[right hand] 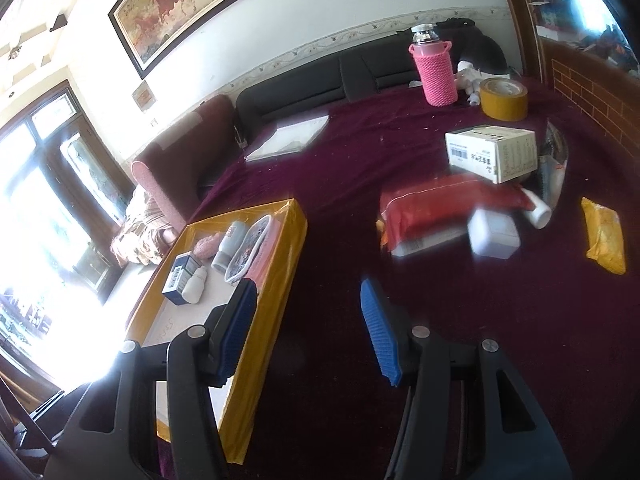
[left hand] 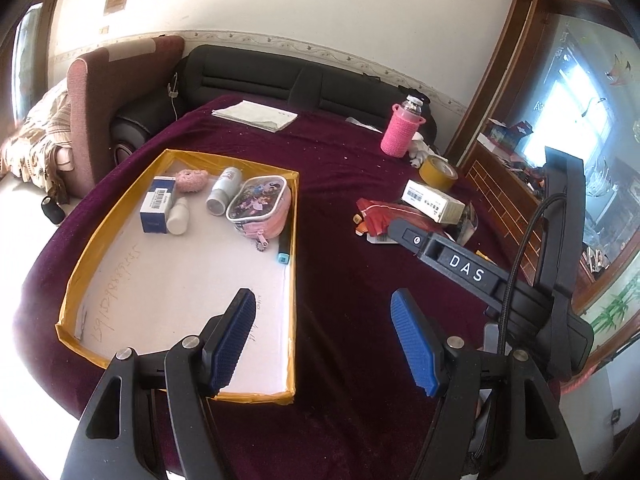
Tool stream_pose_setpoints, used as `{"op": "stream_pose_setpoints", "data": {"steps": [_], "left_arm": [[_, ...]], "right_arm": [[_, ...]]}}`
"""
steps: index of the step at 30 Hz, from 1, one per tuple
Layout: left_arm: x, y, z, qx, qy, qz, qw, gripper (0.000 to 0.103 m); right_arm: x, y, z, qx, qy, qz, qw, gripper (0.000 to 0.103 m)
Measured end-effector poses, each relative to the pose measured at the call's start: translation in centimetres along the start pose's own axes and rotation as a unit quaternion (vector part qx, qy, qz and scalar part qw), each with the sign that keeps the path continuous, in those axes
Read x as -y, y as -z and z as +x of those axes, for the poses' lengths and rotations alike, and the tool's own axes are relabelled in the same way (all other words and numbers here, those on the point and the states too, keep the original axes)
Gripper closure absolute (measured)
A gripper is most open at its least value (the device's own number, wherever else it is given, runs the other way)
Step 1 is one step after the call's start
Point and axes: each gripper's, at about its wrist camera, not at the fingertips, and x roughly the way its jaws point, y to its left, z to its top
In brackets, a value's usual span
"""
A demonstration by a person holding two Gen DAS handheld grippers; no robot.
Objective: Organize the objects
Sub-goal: 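Move both open grippers back toward the items on the table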
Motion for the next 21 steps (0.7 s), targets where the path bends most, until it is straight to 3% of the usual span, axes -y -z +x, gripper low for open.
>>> {"op": "stream_pose_setpoints", "data": {"steps": [7, 13, 18, 21], "left_arm": [[-0.5, -0.7, -2.0, 0.034, -0.020, -0.001, 0.9992, 0.039], [-0.1, -0.4, -0.3, 0.008, -0.019, -0.001, 0.9998, 0.039], [2.8, -1.7, 1.0, 0.000, 0.014, 0.024, 0.9996, 0.039], [5.7, -2.6, 2.9, -0.026, 0.072, 0.032, 0.9966, 0.039]], "right_arm": [[0.9, -1.7, -0.4, 0.013, 0.008, 0.009, 1.000, 0.050], [1.2, -1.2, 0.1, 0.016, 0.014, 0.010, 1.000, 0.050], [3.8, -1.7, -1.6, 0.029, 0.031, 0.021, 0.999, 0.050], [6.6, -2.9, -5.0, 0.070, 0.057, 0.041, 0.995, 0.050]]}}
